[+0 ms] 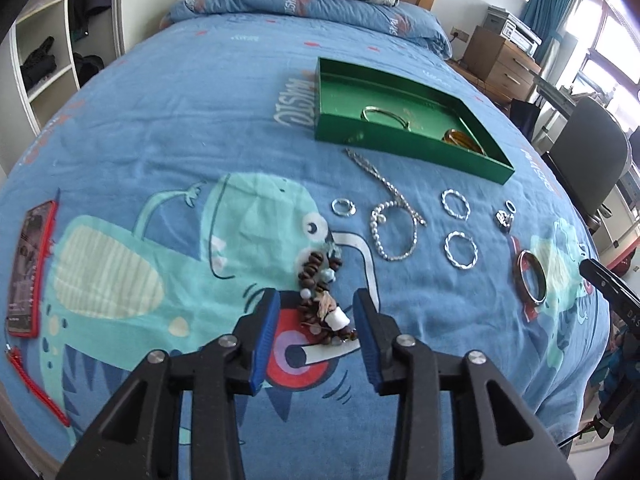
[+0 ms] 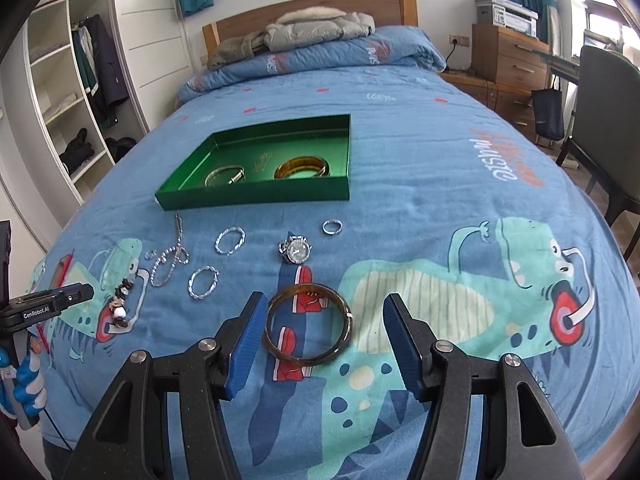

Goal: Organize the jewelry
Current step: 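Grasp the beaded bracelet with the left tool while the right tool grasps the brown bangle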

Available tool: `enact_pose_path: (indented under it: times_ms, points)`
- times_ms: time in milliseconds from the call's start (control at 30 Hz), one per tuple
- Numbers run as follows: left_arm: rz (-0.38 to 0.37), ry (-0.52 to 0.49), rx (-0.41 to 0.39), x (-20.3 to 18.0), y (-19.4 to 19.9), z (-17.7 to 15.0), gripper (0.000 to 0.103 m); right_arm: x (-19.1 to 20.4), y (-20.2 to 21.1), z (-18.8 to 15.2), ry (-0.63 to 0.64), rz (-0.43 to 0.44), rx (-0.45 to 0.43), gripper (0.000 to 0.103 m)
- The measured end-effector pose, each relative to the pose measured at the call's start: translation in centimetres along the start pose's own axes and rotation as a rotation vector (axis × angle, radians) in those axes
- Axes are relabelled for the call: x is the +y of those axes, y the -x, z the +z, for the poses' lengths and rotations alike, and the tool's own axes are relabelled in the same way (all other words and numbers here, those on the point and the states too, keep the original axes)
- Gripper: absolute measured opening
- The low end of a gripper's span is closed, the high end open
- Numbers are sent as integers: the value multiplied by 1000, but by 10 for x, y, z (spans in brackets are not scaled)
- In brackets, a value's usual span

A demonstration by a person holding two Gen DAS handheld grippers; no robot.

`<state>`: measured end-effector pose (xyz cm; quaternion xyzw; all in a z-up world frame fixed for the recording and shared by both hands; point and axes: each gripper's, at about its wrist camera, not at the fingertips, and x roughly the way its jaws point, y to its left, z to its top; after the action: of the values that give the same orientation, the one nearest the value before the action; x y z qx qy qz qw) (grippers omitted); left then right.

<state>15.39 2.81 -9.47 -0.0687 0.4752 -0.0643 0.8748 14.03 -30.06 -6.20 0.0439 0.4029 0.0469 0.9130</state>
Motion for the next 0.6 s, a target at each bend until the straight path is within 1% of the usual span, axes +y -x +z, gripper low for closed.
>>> enact_pose_path:
  times_ms: [200,567,600]
  points:
    - [-2,0,36,-2,-23,2,36,-4,-24,-5,-4,-3,51,59]
    - [8,3,57,0,-45,1,36,-8,-54,-9,16,-2,110,59]
    - [9,2,56,0,-46,2,36,-8,-57,-10,20,-1,118,57]
